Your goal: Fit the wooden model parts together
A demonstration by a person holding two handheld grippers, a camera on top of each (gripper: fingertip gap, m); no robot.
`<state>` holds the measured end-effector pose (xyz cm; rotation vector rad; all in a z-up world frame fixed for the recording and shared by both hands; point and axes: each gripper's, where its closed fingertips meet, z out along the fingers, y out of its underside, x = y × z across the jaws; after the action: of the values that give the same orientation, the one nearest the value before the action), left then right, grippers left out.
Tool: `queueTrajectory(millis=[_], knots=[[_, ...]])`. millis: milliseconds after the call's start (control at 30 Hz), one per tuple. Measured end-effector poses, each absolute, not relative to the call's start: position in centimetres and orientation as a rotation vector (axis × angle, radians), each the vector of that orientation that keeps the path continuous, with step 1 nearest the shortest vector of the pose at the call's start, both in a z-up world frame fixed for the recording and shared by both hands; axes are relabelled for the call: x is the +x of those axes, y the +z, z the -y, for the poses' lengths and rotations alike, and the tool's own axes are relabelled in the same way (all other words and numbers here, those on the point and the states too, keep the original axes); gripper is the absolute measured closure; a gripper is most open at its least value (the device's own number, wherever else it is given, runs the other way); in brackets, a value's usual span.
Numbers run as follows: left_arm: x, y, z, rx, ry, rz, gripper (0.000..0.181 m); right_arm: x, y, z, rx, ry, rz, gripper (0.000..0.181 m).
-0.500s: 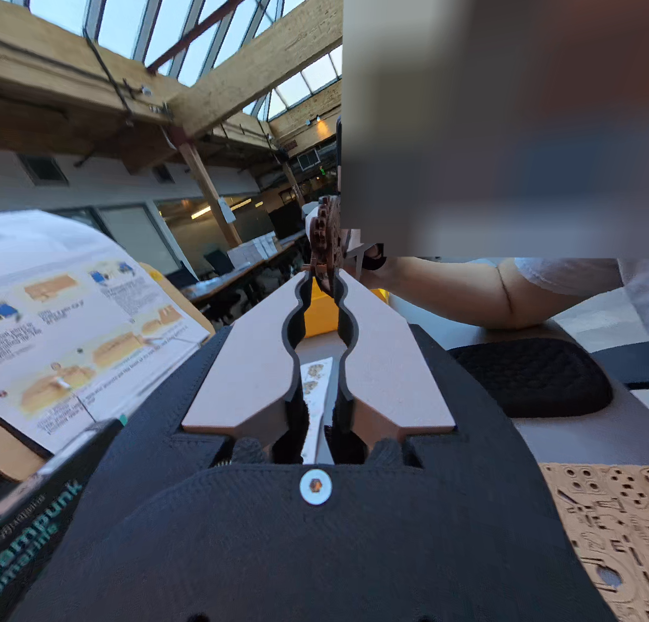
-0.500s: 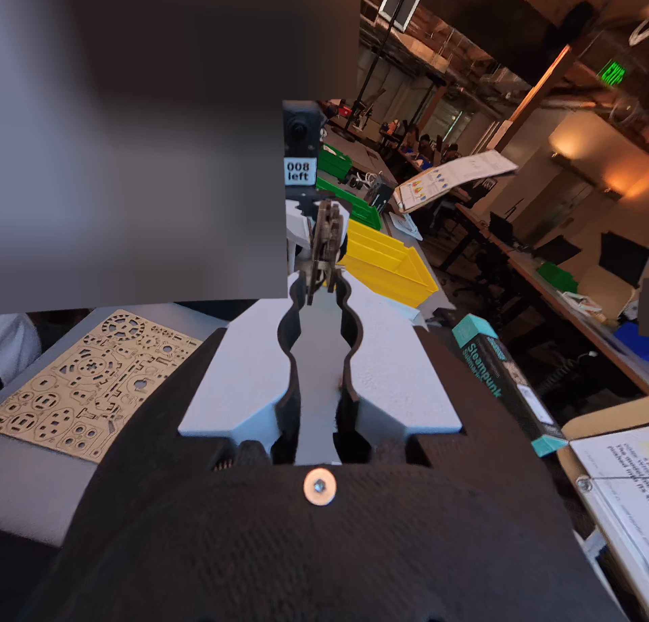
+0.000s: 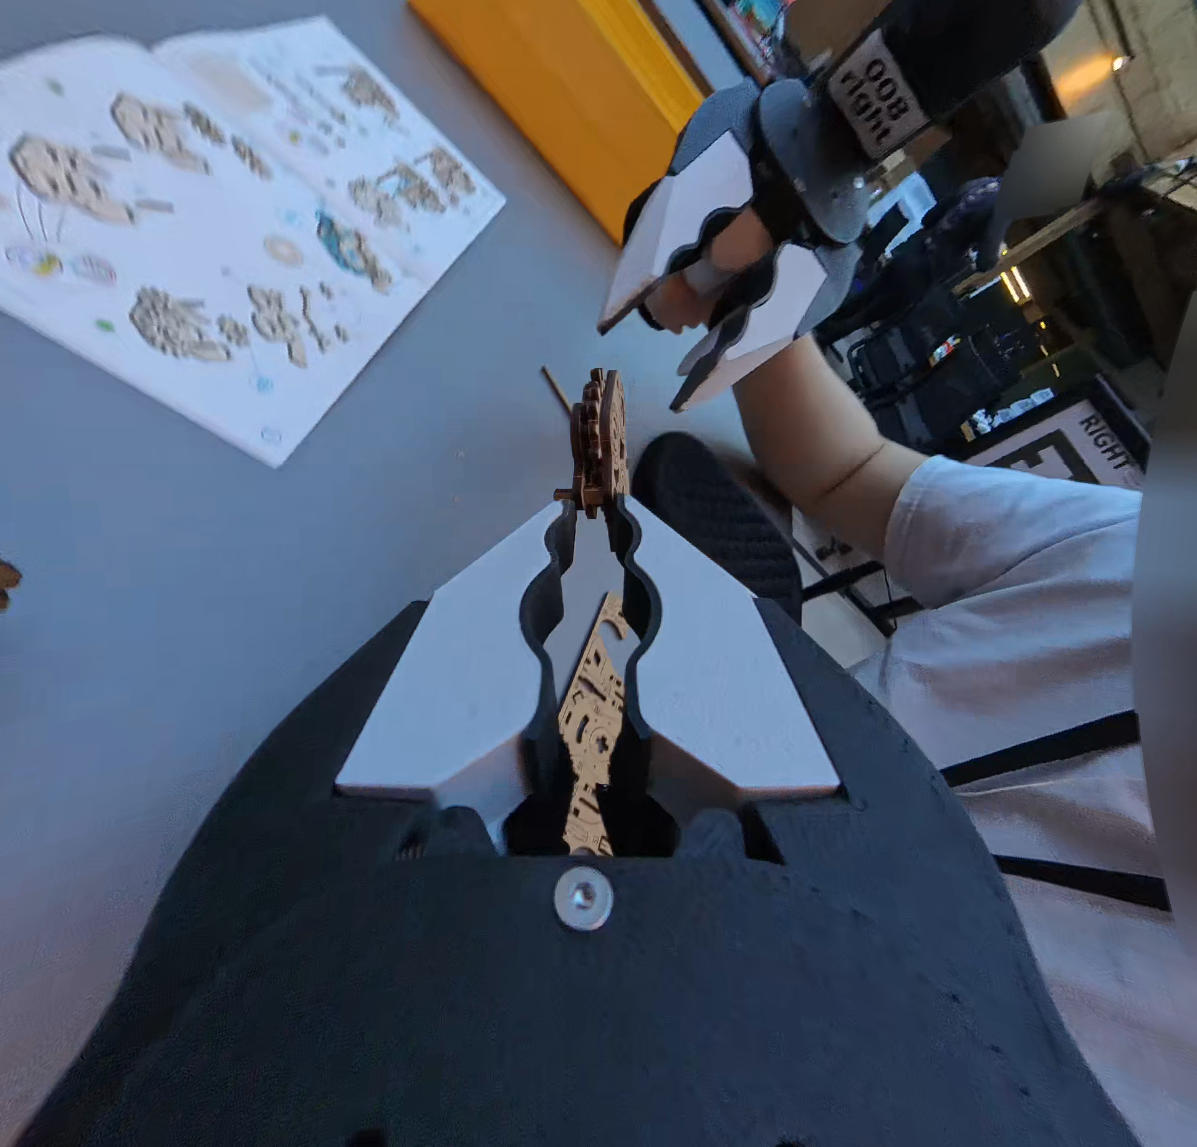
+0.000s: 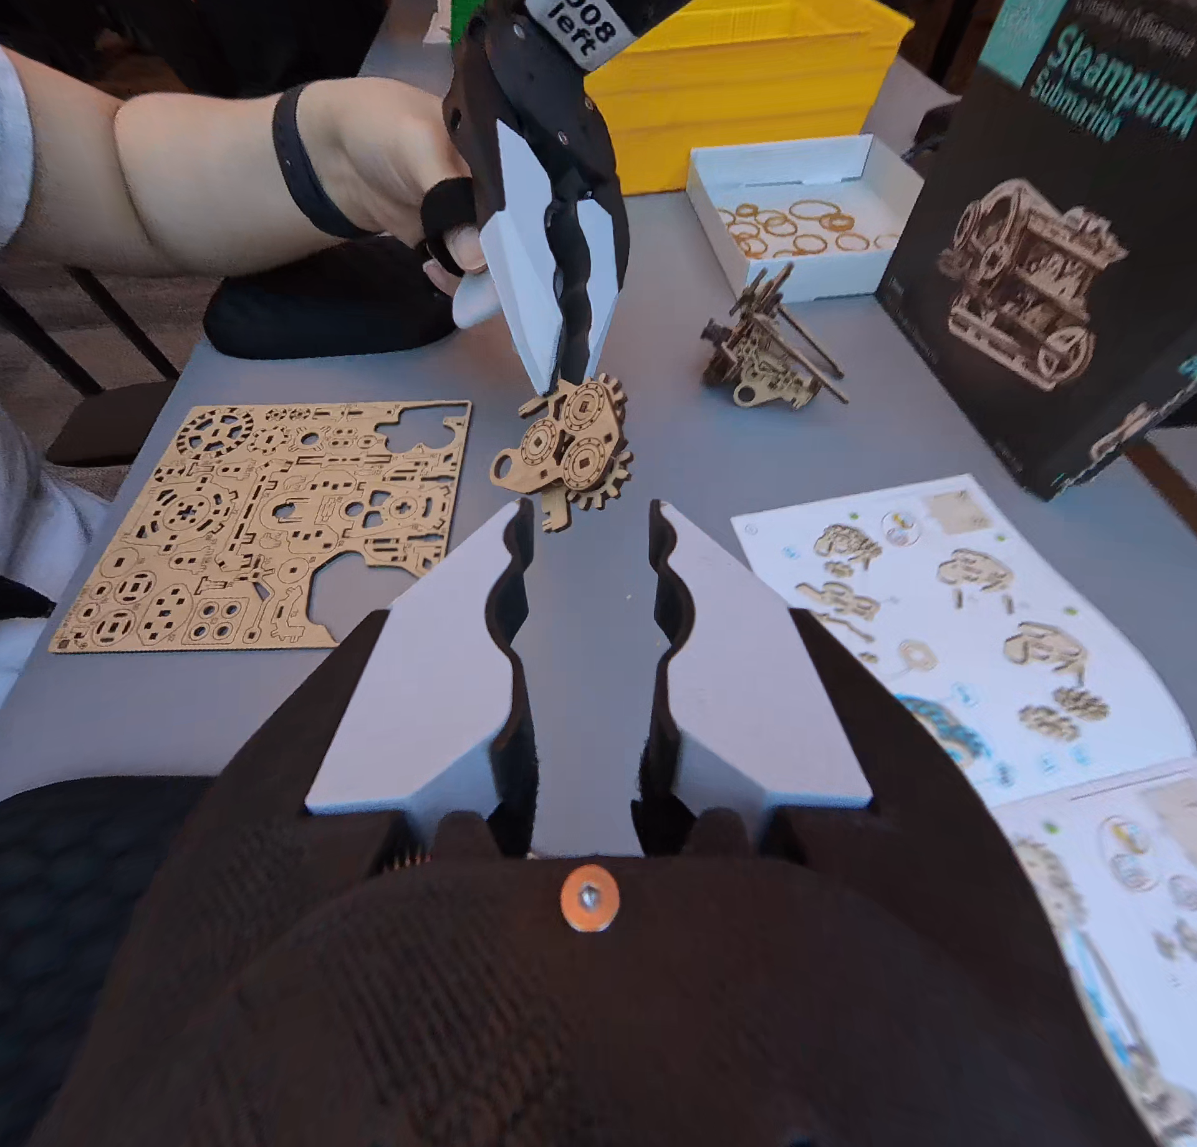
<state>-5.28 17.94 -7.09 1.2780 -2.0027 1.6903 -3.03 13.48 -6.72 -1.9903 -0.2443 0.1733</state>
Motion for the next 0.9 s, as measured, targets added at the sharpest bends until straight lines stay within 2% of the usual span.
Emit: queueTrajectory(millis=[133,333,533,633,733,900], knots=[[-6.8,-11.5,-17.5,1.336,1.537,1.951,0.172,-4.2,-9.1,-12.2,-1.932,0.147,0.135,0.146],[-7.1,-14.4,-17.9,1.429,1.457,1.882,0.172,-4.0,-11.4,-11.6,-1.944,0.065,0.079,0.146],[-7.0,-15.4,-18.2,1.478,1.418,1.885,0.170,-4.4,-12.1,-12.2,-1.968,-0.006,0.168,0.146],[-7.0,-15.1,-18.8,1.482,1.407,1.968,0.160,-4.8,-12.7,-12.3,-2.002,-0.053,0.221,0.145],[-6.6,-14.5,-20.0,1.488,1.420,2.097,0.158,-5.2,-13.5,-12.5,-2.049,-0.102,0.272,0.145],[-6.5,-13.0,-19.2,1.322,1.527,2.295,0.153,-5.7,-14.9,-13.1,-2.139,-0.131,0.311,0.145]])
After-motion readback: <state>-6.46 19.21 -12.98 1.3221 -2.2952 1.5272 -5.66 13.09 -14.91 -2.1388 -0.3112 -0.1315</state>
